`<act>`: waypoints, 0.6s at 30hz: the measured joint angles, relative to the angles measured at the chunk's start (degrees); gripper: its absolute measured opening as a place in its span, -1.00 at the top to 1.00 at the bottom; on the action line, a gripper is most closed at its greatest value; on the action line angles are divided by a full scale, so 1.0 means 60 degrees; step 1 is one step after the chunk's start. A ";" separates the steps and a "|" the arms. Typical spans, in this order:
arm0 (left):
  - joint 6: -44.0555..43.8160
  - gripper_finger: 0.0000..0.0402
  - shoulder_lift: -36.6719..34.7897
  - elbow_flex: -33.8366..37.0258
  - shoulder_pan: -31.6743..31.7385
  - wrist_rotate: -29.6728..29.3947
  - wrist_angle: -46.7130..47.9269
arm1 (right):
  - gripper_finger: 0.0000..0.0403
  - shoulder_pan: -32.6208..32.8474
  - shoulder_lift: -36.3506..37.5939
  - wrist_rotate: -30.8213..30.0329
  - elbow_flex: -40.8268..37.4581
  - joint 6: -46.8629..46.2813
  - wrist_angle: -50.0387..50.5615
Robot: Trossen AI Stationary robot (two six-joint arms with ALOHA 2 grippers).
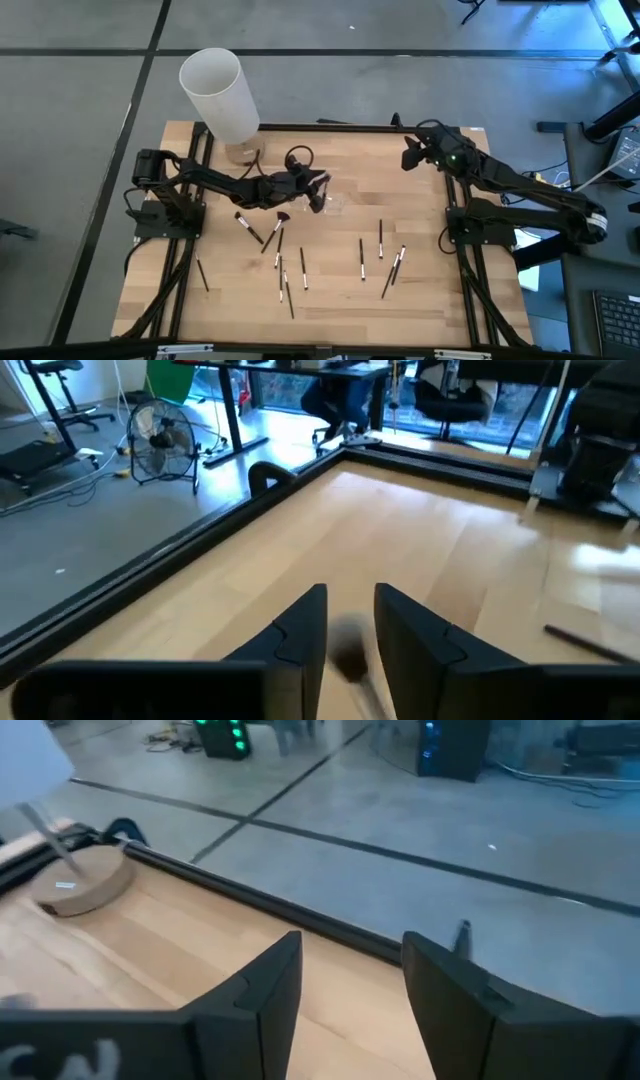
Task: Put items in baskets/containers
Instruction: Put the black powder brush into the transparent organizer, then put the black highlighter brush into the transparent organizer
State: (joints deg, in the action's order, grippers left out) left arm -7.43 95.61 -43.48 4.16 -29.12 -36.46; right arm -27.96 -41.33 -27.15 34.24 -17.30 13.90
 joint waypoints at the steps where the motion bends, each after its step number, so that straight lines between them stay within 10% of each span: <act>1: 0.0084 0.54 0.0000 0.0000 0.0000 0.0001 0.0040 | 0.15 0.0002 -0.0064 0.0092 0.0000 0.0038 -0.0177; 9: 0.1997 0.36 -0.0716 -0.0510 -0.0202 -0.0395 0.1361 | 0.15 0.0002 -0.0429 0.1334 0.0000 0.0265 -0.1227; 18: -0.0946 0.28 -0.2557 -0.3448 -0.0766 0.0936 1.0263 | 0.15 -0.0001 -0.0429 0.1569 0.0000 0.1017 -0.2335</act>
State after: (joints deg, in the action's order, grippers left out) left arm -13.11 80.27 -64.17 -0.43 -23.51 25.12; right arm -27.96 -43.90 -17.74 34.24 -11.20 -0.11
